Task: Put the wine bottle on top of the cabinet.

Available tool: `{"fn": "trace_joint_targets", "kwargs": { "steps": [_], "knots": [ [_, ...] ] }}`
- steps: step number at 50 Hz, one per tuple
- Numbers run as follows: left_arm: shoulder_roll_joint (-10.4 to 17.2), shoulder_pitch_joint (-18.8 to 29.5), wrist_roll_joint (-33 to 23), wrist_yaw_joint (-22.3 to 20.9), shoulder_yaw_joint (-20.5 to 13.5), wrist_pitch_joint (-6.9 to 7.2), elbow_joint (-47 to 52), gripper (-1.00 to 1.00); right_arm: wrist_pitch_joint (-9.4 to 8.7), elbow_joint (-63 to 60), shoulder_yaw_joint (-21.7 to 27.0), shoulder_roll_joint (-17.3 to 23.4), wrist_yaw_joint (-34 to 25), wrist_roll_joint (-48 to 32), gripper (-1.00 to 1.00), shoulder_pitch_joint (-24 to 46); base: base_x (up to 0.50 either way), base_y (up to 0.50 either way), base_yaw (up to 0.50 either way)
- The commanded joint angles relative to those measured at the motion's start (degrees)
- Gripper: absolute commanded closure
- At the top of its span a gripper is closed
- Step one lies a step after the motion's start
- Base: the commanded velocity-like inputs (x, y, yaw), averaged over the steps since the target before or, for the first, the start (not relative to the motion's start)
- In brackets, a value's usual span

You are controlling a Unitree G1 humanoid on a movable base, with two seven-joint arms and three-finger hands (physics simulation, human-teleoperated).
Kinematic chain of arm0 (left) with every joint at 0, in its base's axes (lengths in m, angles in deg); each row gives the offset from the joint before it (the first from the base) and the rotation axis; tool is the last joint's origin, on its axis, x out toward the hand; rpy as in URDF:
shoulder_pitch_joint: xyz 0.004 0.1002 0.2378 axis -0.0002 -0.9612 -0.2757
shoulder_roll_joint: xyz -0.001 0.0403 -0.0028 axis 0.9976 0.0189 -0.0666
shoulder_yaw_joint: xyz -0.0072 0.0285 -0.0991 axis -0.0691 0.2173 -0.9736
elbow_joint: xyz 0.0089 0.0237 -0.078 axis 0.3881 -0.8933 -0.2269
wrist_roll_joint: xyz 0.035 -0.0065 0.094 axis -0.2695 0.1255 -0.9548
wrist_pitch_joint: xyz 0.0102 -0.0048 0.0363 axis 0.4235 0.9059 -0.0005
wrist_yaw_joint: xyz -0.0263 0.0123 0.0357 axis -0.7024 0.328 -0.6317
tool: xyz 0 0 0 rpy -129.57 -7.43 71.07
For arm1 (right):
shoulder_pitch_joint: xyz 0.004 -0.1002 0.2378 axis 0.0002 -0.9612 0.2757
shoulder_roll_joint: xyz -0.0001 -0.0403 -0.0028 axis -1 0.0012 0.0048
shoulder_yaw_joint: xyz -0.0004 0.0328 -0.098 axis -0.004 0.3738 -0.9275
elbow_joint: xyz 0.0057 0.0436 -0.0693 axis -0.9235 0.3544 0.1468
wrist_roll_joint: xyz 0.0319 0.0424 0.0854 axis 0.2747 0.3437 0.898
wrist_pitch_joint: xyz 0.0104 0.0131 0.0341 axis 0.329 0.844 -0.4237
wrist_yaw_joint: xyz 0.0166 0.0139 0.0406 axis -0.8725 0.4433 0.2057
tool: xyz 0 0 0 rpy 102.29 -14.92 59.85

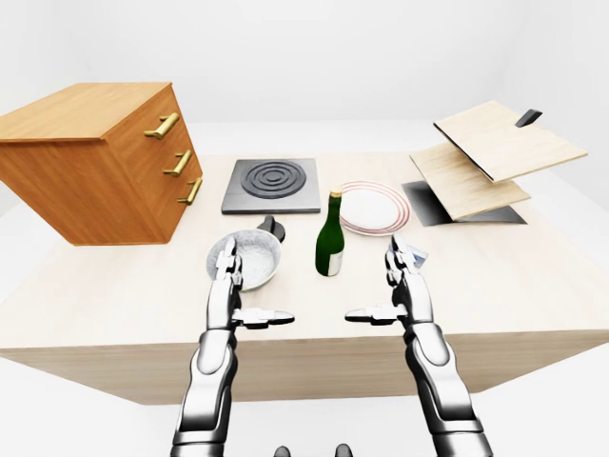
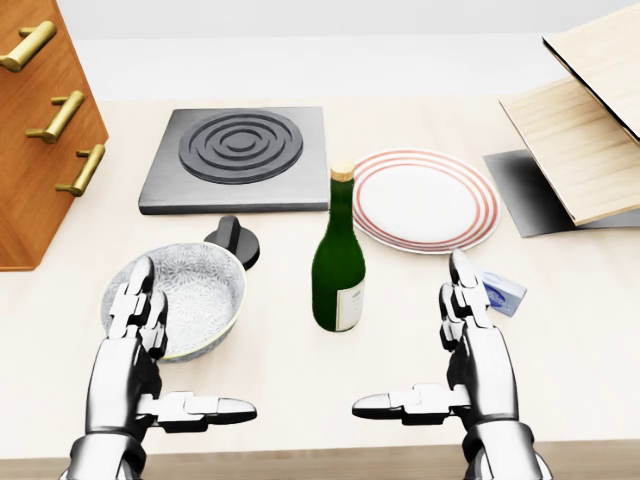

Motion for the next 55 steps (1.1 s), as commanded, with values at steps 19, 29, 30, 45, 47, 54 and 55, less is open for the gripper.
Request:
{"fn": "trace_joint_targets", "kwargs": {
  "steps": [19, 29, 30, 45, 47, 54, 55],
  "knots": [
    [1.5, -0.6, 0.5, -1.9, -2.7, 5.00, 8.9, -1.00, -4.70, -9.2, 2.5, 1.5, -2.4, 2.1, -1.00, 0.3, 0.00, 0.00, 0.00],
    [5.0, 5.2, 1.0, -3.3, -8.2, 5.00, 22.2, -1.00, -4.70, -28.0, 10.1, 5.9, -3.2, 5.8, -1.00, 6.7, 0.00, 0.00, 0.00],
    [5.4, 5.9, 0.1, -3.2, -8.3, 5.00, 23.4, -1.00, -4.70, -29.2, 10.8, 6.7, -2.7, 4.9, -1.00, 7.6, 0.00, 0.00, 0.00],
    [10.0, 13.9, 3.9, -2.8, -14.4, 5.00, 36.1, -1.00, -4.70, -34.1, 13.8, 8.8, -3.2, 4.7, -1.00, 10.0, 0.00, 0.15, 0.00],
    [10.3, 14.0, 4.5, -2.8, -15.0, 5.00, 36.5, -1.00, -4.70, -34.2, 14.0, 8.8, -3.2, 4.9, -1.00, 10.1, 0.00, 0.50, 0.00],
    [11.6, 14.6, 7.1, -1.8, -17.2, 5.00, 38.2, -1.00, -4.70, -34.7, 13.7, 8.6, -3.4, 5.0, -1.00, 10.0, 0.00, 0.50, 0.00],
    [11.7, 14.4, 7.1, -1.7, -17.0, 5.00, 38.1, -1.00, -4.70, -34.4, 13.1, 8.4, -3.5, 4.6, -1.00, 9.7, 0.00, 0.50, 0.00]
  ]
}}
